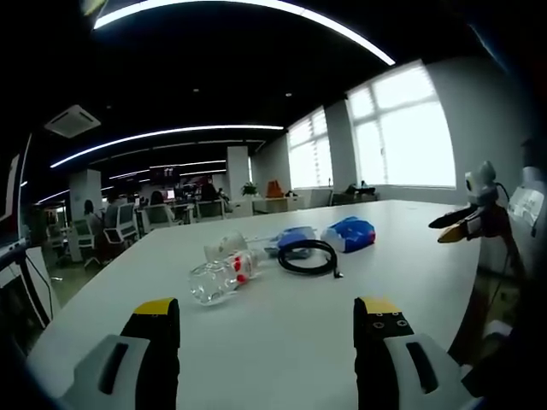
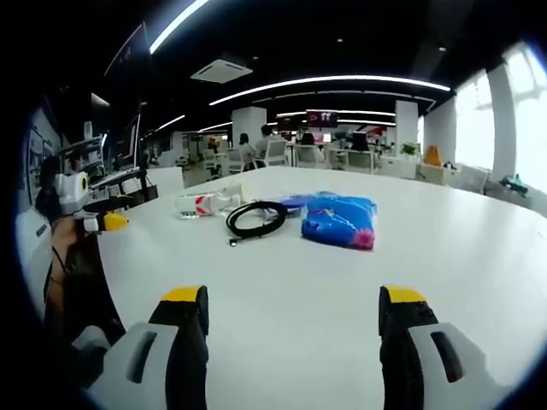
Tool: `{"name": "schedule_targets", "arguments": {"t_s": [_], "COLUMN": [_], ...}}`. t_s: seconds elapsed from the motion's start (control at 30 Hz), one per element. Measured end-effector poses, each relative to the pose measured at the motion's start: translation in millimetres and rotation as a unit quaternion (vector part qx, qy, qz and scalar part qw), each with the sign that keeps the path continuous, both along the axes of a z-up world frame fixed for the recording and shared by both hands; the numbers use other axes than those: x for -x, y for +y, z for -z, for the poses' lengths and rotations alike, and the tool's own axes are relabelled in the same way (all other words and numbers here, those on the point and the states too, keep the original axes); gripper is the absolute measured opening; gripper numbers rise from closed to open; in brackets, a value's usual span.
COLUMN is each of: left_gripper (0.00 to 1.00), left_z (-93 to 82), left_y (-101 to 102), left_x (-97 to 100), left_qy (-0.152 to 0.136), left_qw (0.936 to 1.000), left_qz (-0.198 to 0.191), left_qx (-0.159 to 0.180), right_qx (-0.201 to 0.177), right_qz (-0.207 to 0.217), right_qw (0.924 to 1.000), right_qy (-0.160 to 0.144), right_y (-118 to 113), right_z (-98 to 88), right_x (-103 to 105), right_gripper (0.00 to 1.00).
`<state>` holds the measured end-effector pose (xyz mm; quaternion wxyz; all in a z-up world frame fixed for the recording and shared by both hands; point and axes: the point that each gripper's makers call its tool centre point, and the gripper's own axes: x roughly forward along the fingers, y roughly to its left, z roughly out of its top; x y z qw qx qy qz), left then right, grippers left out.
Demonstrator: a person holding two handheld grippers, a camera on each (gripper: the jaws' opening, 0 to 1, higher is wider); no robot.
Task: Arrange the tabletop items into an orderly group along one side of the table until the central work area is clear of visible clutter.
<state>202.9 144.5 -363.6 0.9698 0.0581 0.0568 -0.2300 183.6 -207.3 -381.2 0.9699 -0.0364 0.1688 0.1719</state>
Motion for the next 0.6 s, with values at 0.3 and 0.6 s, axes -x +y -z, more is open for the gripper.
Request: {"name": "schedule_targets", "arguments": {"t_s": [0.3, 0.6], "left_gripper": [0.82, 0.82], "left_z": [2.8, 2.5], "left_y": [-0.8, 0.9], "left_x": [-0.8, -2.0], "left_qy": [0.003, 0.001], "left_qw": [1.0000, 1.0000], "left_qz": [0.001, 0.000], "left_qx": [-0.002, -0.001], "right_qx": [0.003, 0.007], "right_qz": [-0.012, -0.034], "right_qw": [0.9999, 0.9993], "right_qy": [0.008, 0.009], "right_y": [6.9, 17.9], "right_z": [3.6, 2.6], "right_x": [-3.5, -6.5], "right_gripper": [0.77, 0.76]}}
